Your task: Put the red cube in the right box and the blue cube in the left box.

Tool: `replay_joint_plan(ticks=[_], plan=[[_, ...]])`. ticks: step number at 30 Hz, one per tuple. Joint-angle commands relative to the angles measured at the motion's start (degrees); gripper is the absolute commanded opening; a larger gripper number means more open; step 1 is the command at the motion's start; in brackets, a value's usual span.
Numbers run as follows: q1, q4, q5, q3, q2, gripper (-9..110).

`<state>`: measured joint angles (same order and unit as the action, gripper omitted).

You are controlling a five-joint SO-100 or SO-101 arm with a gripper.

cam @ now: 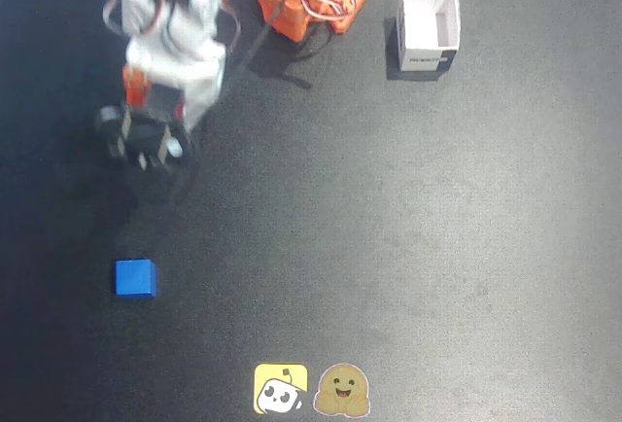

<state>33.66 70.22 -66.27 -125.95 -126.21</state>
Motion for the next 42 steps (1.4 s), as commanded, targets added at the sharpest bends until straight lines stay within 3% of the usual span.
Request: replay_joint_plan(ticks=[1,23,42], plan=[[2.5,2.8,-1.7,-1.0,-7.5,12],[24.7,11.5,-1.8,-5.1,-16.9,12],[32.3,9.9,-11.0,-13.0,-19.2,12]])
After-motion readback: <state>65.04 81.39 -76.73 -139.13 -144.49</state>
